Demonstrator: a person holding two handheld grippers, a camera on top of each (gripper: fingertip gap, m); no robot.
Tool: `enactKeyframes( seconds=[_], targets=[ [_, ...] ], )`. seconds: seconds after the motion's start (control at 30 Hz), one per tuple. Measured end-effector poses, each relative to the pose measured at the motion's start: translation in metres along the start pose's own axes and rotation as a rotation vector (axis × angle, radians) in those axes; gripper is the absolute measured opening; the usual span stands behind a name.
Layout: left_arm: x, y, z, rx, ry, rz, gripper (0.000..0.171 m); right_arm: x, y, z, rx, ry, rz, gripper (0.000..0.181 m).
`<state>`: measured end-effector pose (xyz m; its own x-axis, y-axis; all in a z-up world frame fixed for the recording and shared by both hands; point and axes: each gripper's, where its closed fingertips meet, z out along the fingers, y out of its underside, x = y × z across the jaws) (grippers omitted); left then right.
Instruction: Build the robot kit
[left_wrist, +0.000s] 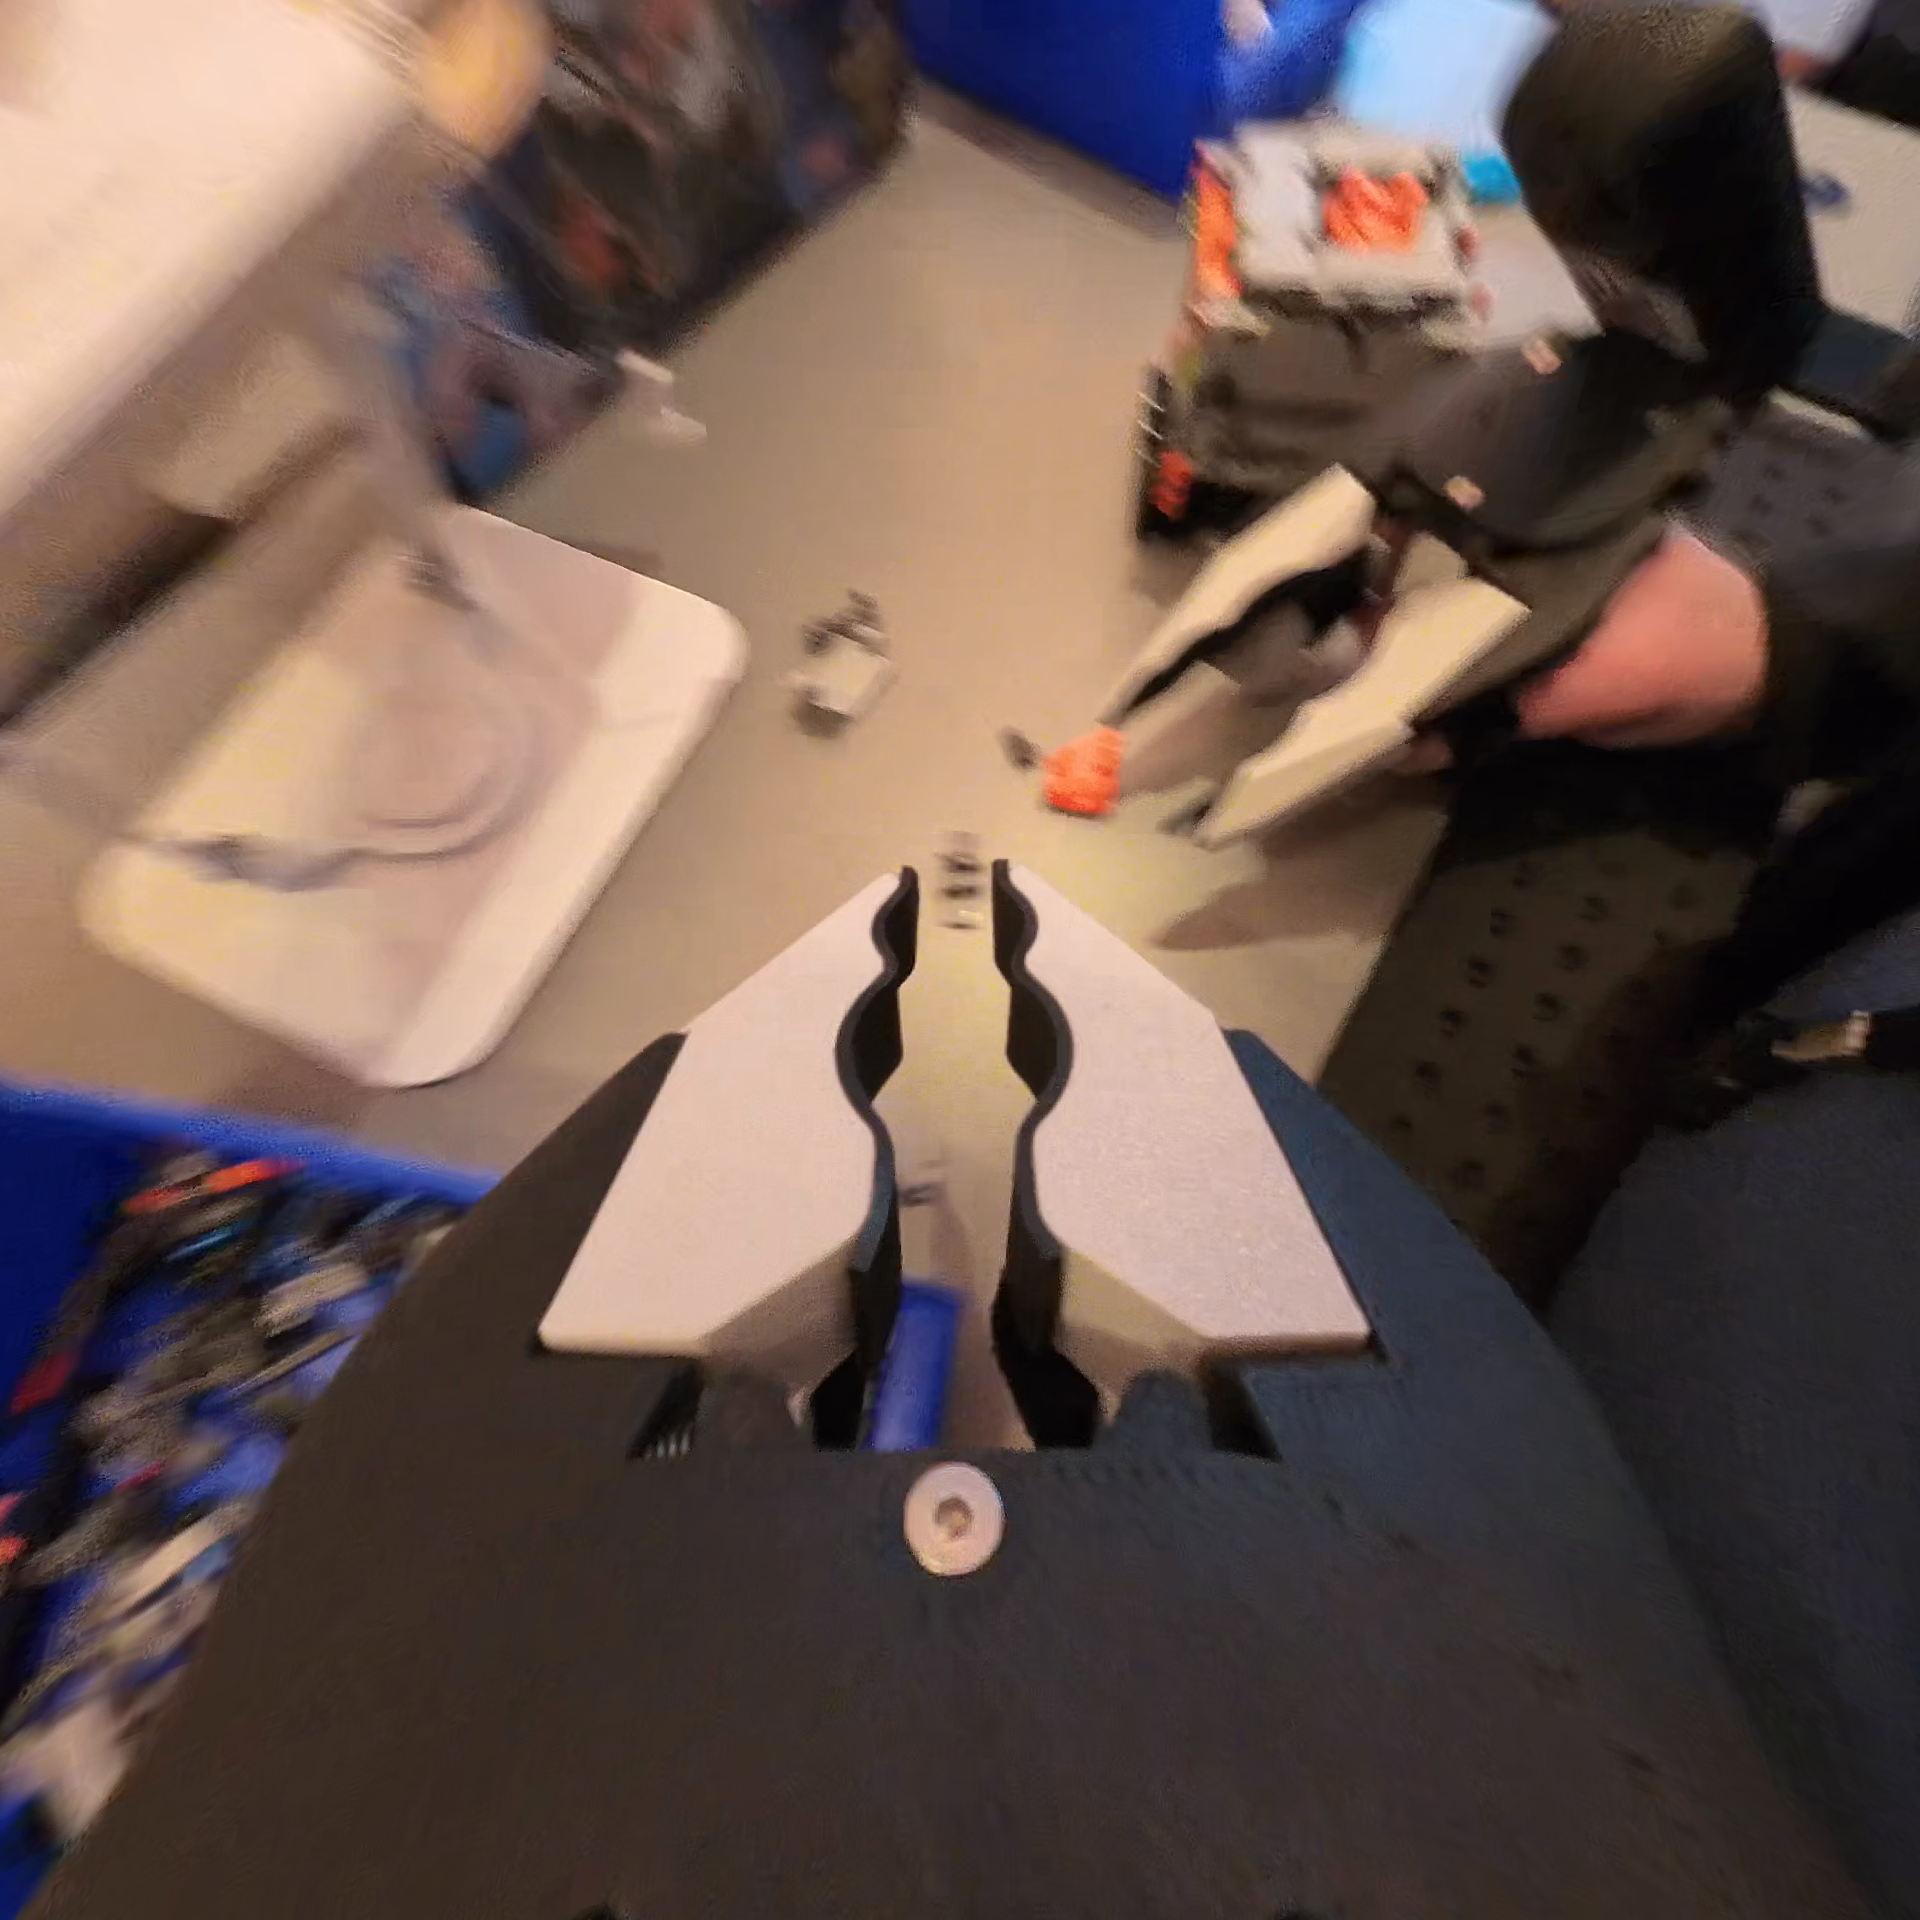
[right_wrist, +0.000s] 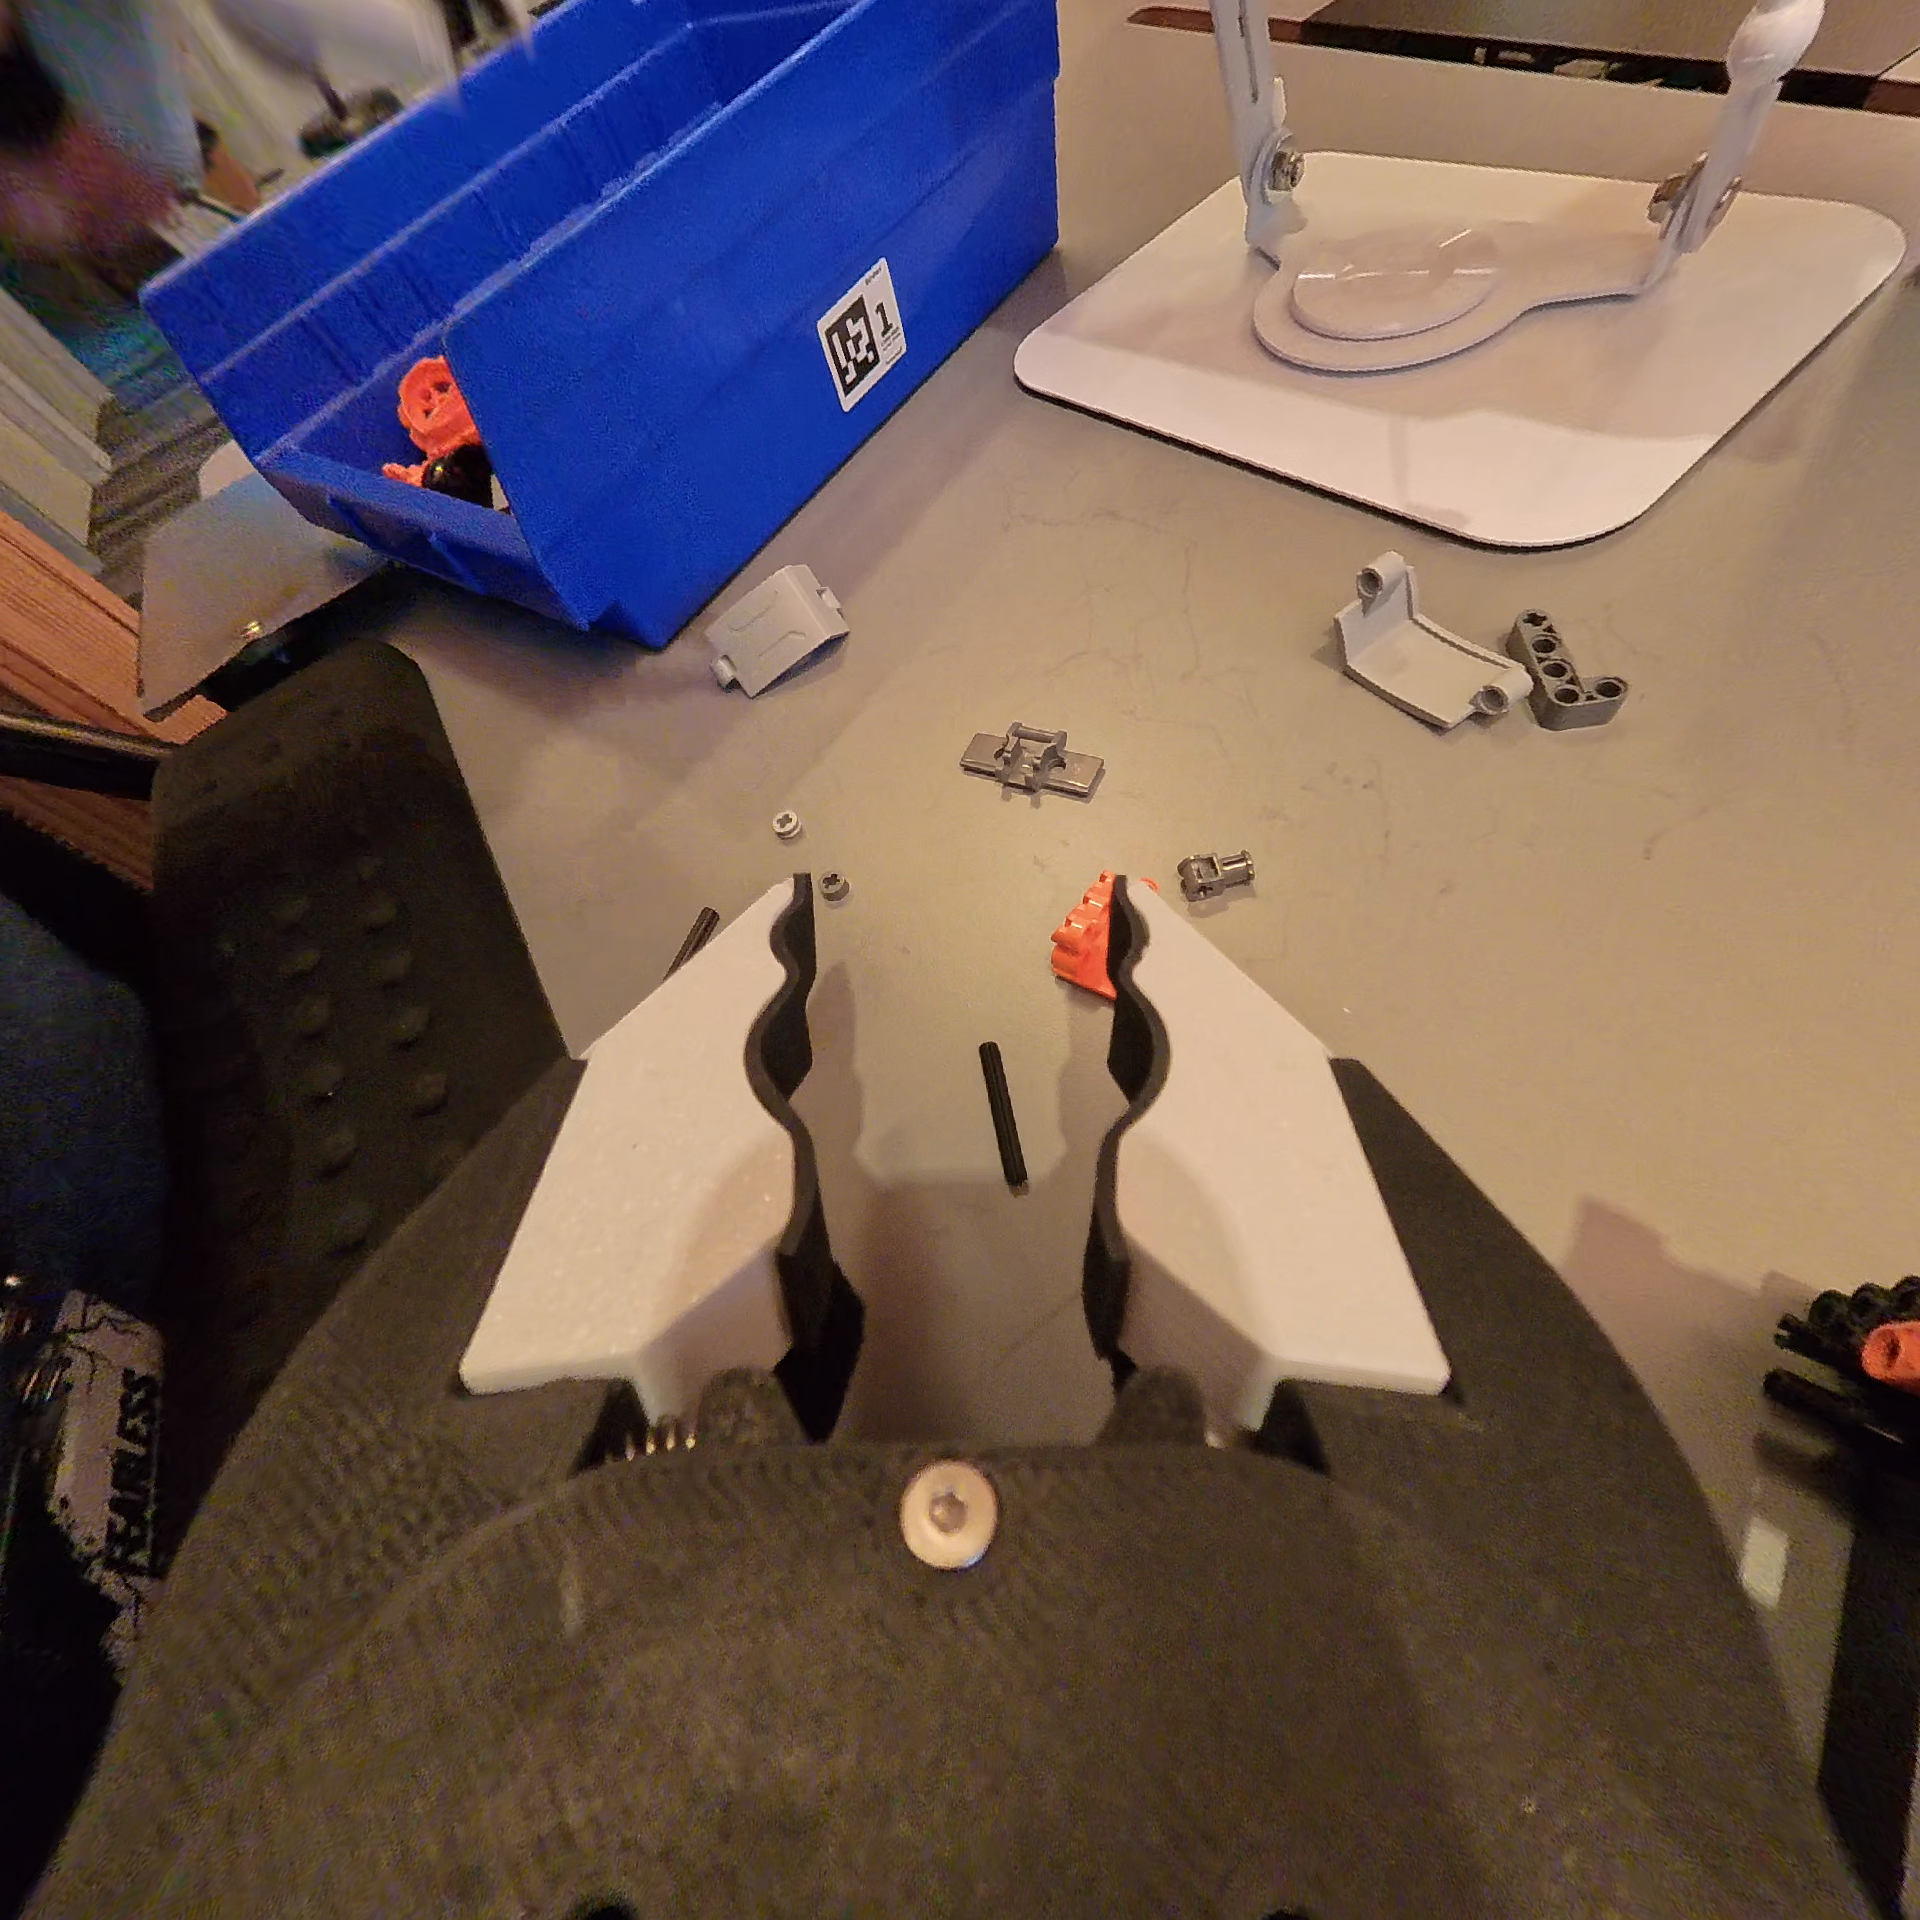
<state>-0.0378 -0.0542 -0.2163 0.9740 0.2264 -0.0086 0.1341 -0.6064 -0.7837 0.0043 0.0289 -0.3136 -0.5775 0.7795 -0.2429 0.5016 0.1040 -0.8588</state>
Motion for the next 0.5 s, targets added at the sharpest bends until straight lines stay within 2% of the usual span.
enactKeyframes(
  seconds=[0.07,0.17,0.2,0.37,0.5],
  targets=[
    [-0.043,-0.004,-0.034,0.040,-0.130,0.016,0.010,0.000,0.000,0.000,-0.003,0.003,-0.002,0.054],
    [-0.100,0.025,-0.057,-0.050,-0.249,0.025,0.012,-0.001,0.002,0.002,-0.017,0.008,-0.013,0.055],
    [-0.110,0.034,-0.059,-0.069,-0.234,0.012,0.012,-0.001,0.002,0.002,-0.020,0.010,-0.017,0.055],
    [-0.144,0.086,-0.034,-0.204,-0.126,-0.061,0.018,0.000,0.006,0.005,-0.047,0.018,-0.021,0.055],
    [-0.148,0.118,-0.002,-0.292,-0.002,-0.125,0.025,0.000,0.009,0.007,-0.072,0.019,-0.019,0.057]
  ],
)
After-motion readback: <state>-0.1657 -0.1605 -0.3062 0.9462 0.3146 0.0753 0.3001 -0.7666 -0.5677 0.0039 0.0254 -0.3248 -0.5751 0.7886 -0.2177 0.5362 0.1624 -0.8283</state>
